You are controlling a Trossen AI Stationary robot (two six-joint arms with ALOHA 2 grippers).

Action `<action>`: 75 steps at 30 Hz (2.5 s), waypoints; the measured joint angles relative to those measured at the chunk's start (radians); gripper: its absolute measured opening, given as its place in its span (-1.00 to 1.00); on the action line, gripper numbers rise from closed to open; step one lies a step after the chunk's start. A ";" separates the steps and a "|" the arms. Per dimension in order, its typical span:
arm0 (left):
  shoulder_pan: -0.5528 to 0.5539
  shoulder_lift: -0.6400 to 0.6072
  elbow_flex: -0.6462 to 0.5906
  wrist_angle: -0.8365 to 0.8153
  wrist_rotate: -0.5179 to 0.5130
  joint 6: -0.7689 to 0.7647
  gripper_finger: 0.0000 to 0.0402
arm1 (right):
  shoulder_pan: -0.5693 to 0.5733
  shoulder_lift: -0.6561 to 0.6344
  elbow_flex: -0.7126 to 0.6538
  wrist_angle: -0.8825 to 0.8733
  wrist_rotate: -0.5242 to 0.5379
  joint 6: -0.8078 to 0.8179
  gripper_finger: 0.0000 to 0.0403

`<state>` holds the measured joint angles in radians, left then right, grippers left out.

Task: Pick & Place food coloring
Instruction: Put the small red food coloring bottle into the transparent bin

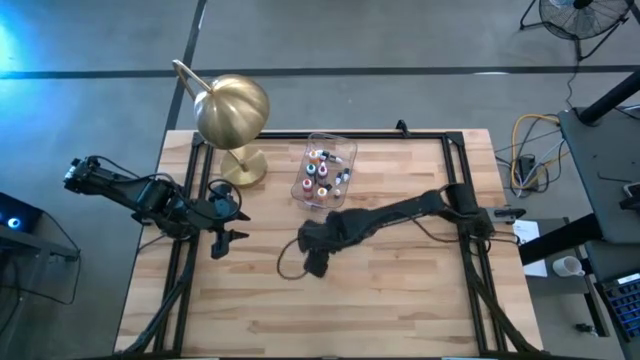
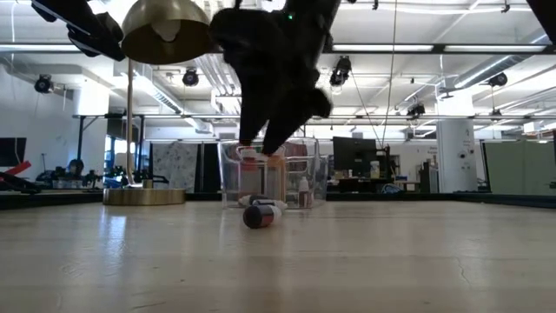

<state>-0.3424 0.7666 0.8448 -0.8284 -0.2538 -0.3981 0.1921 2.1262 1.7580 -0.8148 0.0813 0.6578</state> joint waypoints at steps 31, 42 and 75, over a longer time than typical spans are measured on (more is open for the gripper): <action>-0.001 0.000 0.000 0.009 -0.037 -0.016 -0.04 | 0.058 0.141 0.000 0.010 -0.014 -0.851 0.11; -0.001 0.008 0.000 0.013 -0.049 -0.024 -0.04 | 0.050 0.141 0.000 0.010 -0.053 -0.712 -0.49; 0.000 0.013 -0.060 0.141 -0.149 -0.065 -0.04 | -0.270 -0.247 -0.006 -0.121 0.564 0.039 -0.26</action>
<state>-0.3424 0.7792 0.7849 -0.6875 -0.4025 -0.4635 -0.0778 1.8790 1.7519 -0.9354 0.6457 0.6965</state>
